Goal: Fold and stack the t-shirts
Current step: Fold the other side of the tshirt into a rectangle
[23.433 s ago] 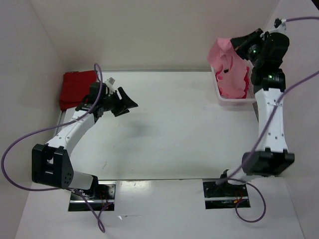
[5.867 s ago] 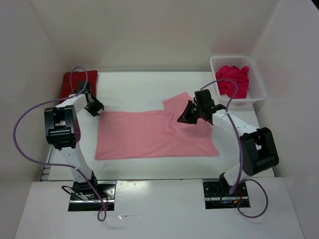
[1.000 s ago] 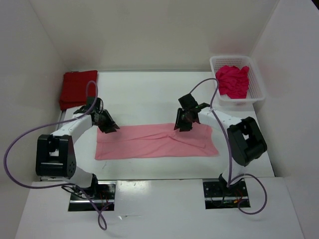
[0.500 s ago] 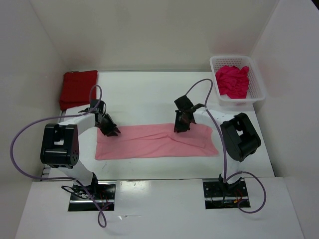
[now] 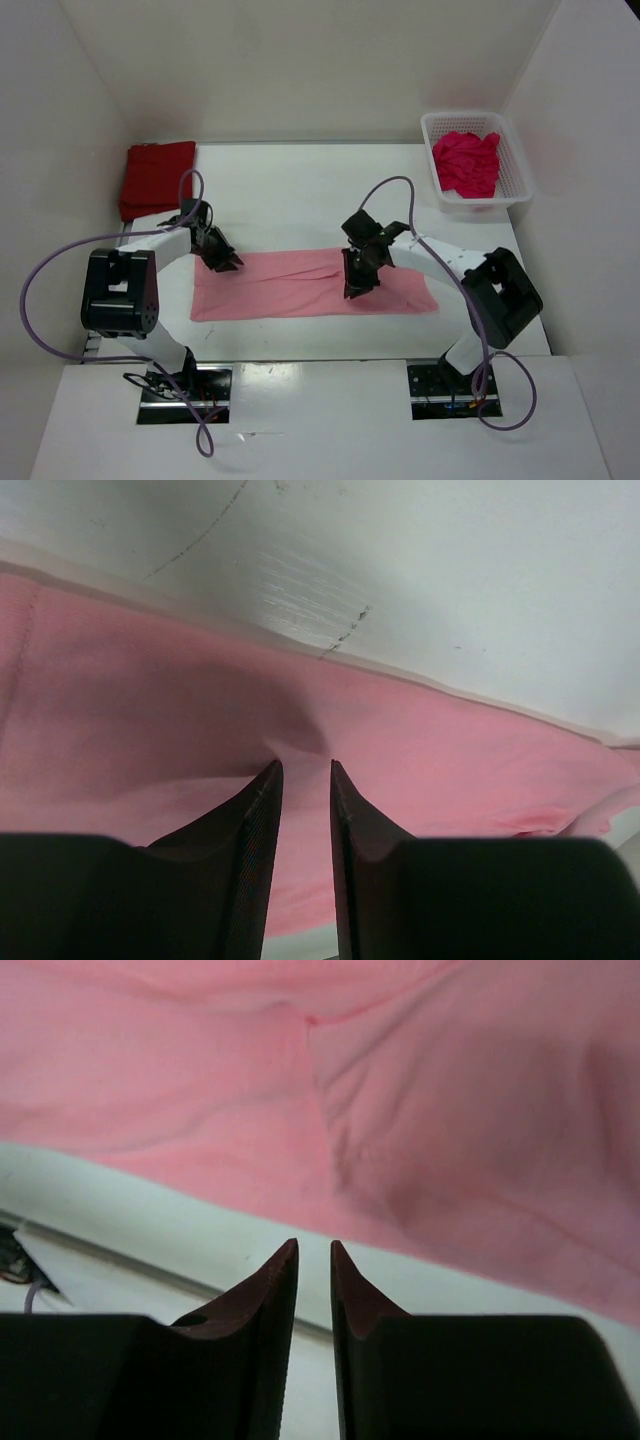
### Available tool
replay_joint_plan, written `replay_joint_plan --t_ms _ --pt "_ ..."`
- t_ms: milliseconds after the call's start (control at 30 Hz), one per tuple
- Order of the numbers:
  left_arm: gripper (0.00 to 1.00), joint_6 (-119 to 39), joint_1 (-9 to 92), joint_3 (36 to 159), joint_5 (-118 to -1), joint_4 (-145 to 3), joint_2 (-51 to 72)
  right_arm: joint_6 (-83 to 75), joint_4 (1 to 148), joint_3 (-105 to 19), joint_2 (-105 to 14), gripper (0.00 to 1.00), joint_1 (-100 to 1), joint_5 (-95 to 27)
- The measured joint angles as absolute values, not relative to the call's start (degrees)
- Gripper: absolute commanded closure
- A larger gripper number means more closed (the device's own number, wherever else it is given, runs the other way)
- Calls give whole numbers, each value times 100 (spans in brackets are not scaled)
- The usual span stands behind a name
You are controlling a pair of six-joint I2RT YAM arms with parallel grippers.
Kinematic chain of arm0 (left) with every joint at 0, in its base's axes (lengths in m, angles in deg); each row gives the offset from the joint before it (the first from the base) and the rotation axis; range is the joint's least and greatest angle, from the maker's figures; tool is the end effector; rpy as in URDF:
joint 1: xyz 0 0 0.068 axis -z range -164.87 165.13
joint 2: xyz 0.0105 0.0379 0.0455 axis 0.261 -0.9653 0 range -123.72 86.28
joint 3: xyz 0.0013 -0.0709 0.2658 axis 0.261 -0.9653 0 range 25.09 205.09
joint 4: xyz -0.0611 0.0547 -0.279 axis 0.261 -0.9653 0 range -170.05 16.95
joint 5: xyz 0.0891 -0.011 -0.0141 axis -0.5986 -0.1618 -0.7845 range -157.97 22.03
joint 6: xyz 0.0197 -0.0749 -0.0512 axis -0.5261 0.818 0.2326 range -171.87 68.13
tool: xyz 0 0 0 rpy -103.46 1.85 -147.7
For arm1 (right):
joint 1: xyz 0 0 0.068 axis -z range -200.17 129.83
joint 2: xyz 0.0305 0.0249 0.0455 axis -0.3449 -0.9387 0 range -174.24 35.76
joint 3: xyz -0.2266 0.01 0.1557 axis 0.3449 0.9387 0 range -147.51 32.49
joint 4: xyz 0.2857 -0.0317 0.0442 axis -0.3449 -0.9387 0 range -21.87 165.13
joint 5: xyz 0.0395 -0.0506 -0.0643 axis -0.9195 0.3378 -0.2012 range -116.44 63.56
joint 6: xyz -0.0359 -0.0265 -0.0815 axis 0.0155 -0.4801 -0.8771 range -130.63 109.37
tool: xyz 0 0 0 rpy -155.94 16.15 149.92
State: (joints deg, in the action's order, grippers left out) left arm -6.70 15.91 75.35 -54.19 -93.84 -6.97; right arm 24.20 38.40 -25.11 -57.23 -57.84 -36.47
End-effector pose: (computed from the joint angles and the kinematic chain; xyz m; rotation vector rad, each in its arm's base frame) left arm 0.3463 -0.0247 0.0959 -0.9706 2.5847 -0.5578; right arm 0.2617 0.2205 0.1198 -0.1138 2.9523 0.4838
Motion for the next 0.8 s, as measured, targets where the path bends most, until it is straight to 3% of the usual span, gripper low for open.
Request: replay_joint_plan --t_ms 33,133,267,467,800 --pt "67 -668 1591 7539 -5410 -9398 -686 2409 3729 -2513 -5618 70 -5791 -3716" --pt "67 -668 1636 7624 -5416 -9492 -555 2347 3434 -2649 -5275 70 -5634 -3797" --pt "67 -668 1912 7915 -5484 -9533 -271 2293 3589 -2837 -4985 87 -4912 -3804" --pt "67 -653 2550 8114 -5500 -9439 -341 2621 4238 -2400 -5280 93 -4663 -3638" --pt "67 -642 2546 7904 -5401 -9332 -1104 3038 4546 -1506 -5524 90 -4976 -3585"
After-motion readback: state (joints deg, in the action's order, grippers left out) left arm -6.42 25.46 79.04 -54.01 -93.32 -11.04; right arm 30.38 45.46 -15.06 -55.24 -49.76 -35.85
